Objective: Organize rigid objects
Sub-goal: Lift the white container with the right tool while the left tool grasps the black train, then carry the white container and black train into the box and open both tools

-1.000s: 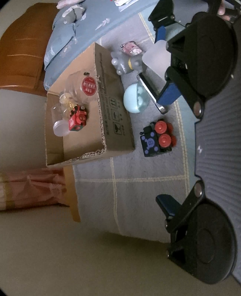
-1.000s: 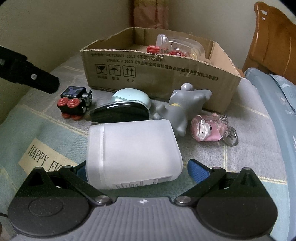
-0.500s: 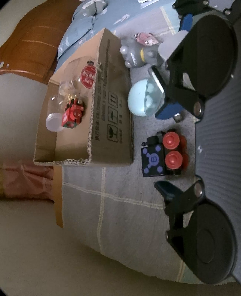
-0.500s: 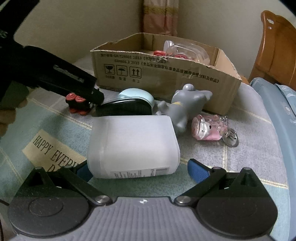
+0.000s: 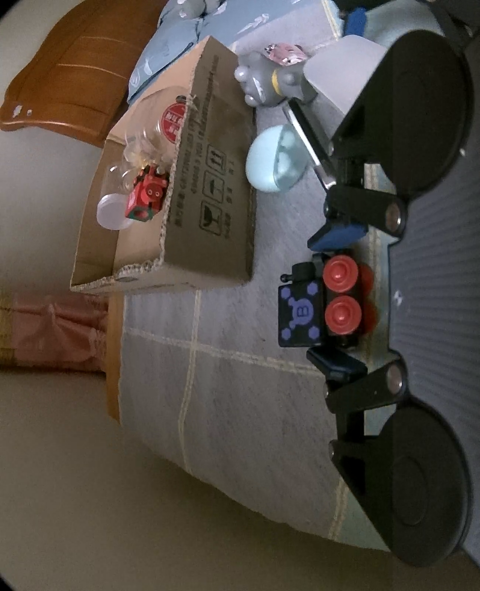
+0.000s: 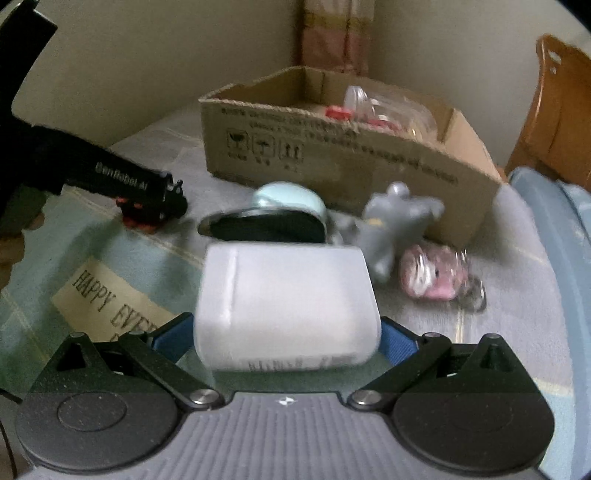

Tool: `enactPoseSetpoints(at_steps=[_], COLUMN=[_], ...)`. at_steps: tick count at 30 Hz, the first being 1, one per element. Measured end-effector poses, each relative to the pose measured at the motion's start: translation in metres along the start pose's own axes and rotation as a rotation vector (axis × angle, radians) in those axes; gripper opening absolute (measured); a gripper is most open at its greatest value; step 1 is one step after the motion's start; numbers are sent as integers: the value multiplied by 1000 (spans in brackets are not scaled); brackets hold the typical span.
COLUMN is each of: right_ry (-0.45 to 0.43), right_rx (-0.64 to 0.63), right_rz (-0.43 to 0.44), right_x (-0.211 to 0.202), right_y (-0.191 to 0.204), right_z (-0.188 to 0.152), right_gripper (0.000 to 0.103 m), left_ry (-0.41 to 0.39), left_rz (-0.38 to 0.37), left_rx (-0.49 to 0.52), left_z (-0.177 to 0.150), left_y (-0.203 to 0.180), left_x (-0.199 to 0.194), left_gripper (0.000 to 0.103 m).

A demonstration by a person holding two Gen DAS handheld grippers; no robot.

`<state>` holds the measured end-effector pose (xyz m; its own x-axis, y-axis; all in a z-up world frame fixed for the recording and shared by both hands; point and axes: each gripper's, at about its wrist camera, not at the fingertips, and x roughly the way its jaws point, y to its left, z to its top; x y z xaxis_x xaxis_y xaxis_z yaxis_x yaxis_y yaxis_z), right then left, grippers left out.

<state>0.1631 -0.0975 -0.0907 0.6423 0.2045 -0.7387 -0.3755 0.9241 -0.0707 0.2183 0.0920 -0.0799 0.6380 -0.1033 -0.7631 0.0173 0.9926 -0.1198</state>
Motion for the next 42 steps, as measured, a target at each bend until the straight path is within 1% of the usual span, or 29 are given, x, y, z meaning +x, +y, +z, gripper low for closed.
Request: enactPoseSetpoints(at_steps=[2,3,6,7,14,17,19,21,23,28,30,31,32,33,35,42], right_ry=[-16,-20,-6,-2,30,46,59,54,61,79,84,86,90,92,92,93], right_rx=[-19,-26,-37,-35,-12,16,41,64,66,51,50,49,46,43,31,-33], right_rz=[-2,-3,-40,-41,-38,-56,-53,-35,-24,-35,-36,-37,-37,-35,-31,-10], right_x=[1,1,1,0,-16,-23,-27,-30,-30,-25,-23,-23,-24,-24,-25,-34], right_y=[3,5,7,6,1,-8,-14,-19,-20,-17,-17,-17,-18,-18,-19,-24], right_z=[6,8,14,13,-2,-8,-12,-12,-10,-6,-7,-6,-6,-6,-7,-5], right_gripper=[103,101,88,88,88,88,88,88,88,89,89,87,87,87,87,86], left_ry=[-1,-3,-2,-2,8,20,22,24,27,20,20,21,25,30,37,69], left_rz=[-4,-6,-6,-8,-28,-62,-76,-65,-56,-41,-45,-52,-55,-59,-69,-101], left_rx=[-1,-2,4,4,42,80,102,127,143,160,161,165,166,168,179,249], left_z=[0,0,-1,-2,-8,-16,-21,-23,-24,-23,-22,-21,-21,-20,-19,-15], left_y=[2,3,3,3,0,-5,-9,-14,-17,-20,-19,-19,-18,-17,-17,-23], left_x=[-1,-1,-2,-2,-8,-14,-17,-18,-18,-18,-18,-17,-17,-17,-18,-25], left_gripper=[56,56,56,56,56,56,57,59,64,71,70,67,56,56,51,50])
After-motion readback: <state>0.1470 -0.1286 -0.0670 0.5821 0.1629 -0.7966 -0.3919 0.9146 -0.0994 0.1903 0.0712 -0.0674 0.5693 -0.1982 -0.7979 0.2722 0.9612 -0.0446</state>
